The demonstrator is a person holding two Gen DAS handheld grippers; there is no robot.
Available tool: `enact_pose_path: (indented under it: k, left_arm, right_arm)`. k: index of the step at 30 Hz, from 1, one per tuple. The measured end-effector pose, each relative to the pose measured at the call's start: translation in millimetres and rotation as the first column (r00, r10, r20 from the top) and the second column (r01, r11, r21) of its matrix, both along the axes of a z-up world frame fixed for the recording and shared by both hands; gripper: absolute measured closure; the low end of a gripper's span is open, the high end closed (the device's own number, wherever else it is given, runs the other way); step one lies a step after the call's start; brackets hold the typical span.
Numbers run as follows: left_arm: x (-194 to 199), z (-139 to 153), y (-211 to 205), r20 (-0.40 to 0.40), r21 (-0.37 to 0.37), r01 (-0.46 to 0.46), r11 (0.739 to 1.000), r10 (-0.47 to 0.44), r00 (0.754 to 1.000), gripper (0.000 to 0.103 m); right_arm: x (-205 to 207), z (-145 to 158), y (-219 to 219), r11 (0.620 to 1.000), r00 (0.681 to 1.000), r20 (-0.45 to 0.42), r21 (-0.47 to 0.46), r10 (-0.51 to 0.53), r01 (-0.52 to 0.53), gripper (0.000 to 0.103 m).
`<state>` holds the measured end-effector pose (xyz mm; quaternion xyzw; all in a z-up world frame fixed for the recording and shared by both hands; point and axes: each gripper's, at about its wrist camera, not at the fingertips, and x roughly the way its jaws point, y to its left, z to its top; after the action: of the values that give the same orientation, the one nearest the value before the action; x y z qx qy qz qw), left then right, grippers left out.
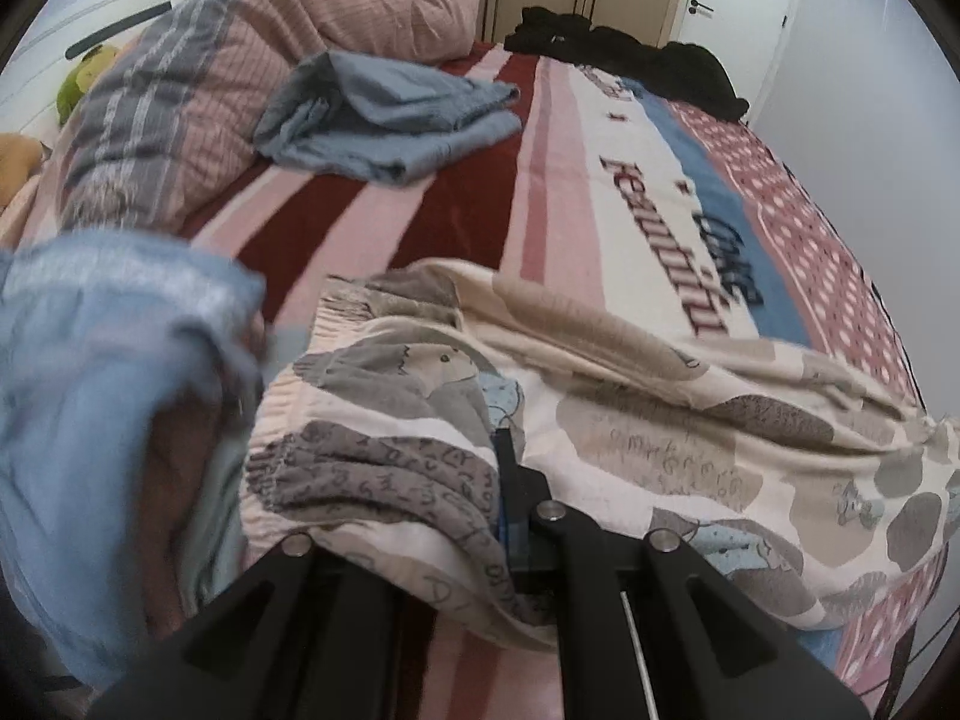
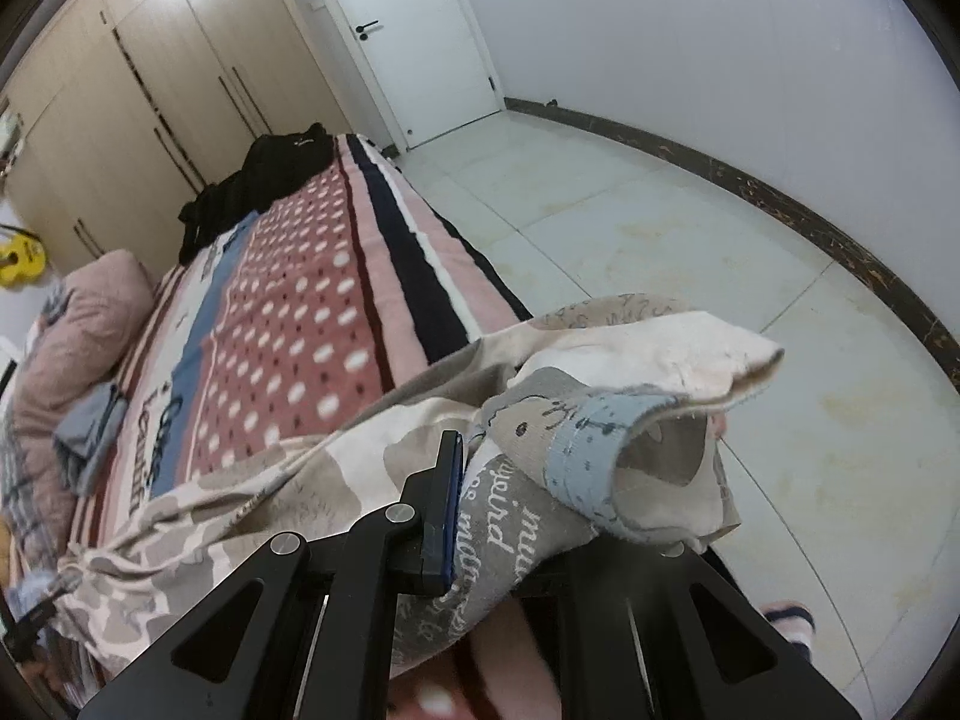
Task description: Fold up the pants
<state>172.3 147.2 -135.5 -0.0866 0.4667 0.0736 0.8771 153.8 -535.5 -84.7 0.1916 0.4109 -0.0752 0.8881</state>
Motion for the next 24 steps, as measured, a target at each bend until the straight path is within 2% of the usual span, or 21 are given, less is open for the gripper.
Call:
enact_pose_path:
  k: [5, 8, 9, 10, 12, 17, 19, 20, 22, 24]
  left_arm:
    - [-8.0, -15.6, -1.4, -0.027, -0.031, 0.004, 1.000, -0.004, 1.000, 0.094]
    - [-15.5, -11.2, 0.1, -0.028, -0.050, 0.011, 0.999, -0.013, 1.000, 0.072]
    - [-19.8, -8.0, 0.1, -0.021, -0.050, 0.017, 0.999, -0.018, 1.000, 0.063]
    - [-24.5, -3.8, 0.0, -0.014, -0.052, 0.025, 0.998, -0.025, 1.000, 0.059]
    - [-34.8, 6.6, -0.4, 0.007, -0.055, 0.036, 0.998, -0.035, 0.999, 0.053]
    - [-57.9, 44.4, -9.4, 0.096, -0.055, 0.076, 0.996, -0.070, 0.993, 0.041]
    - [-60.9, 59.0, -15.8, 0.140, -0.036, 0.098, 0.994, -0.092, 0.986, 0.033]
    - [-60.7, 64.3, -19.3, 0.153, -0.035, 0.111, 0.993, -0.105, 0.983, 0.032]
    - [-57.5, 73.9, -28.2, 0.181, -0.035, 0.145, 0.989, -0.137, 0.974, 0.031]
    - [-50.9, 75.3, -38.3, 0.193, -0.018, 0.169, 0.985, -0.162, 0.968, 0.029]
  right_arm:
    - [-9.3, -24.9, 3.9, 0.998, 0.998, -0.045, -0.047, 0.039, -0.041, 0.097]
    - [-17.7, -33.8, 5.7, 0.996, 0.995, -0.062, -0.048, 0.076, -0.079, 0.089]
    - [-22.0, -34.1, 5.4, 0.995, 0.995, -0.063, -0.051, 0.081, -0.084, 0.081]
    - [-28.6, -33.2, 5.1, 0.994, 0.994, -0.061, -0.055, 0.087, -0.090, 0.071]
    - [-41.3, -29.0, 5.9, 0.992, 0.992, -0.060, -0.061, 0.110, -0.113, 0.062]
    - [-80.1, -6.0, 16.9, 0.982, 0.985, -0.044, -0.082, 0.164, -0.167, 0.061]
    - [-90.6, 7.2, 23.7, 0.976, 0.981, -0.011, -0.090, 0.196, -0.196, 0.059]
    - [-93.1, 13.2, 26.2, 0.973, 0.978, 0.001, -0.101, 0.208, -0.206, 0.057]
    - [-92.9, 23.3, 28.0, 0.969, 0.975, 0.023, -0.119, 0.222, -0.218, 0.045]
    - [-88.4, 29.0, 22.9, 0.965, 0.977, 0.038, -0.169, 0.210, -0.201, 0.043]
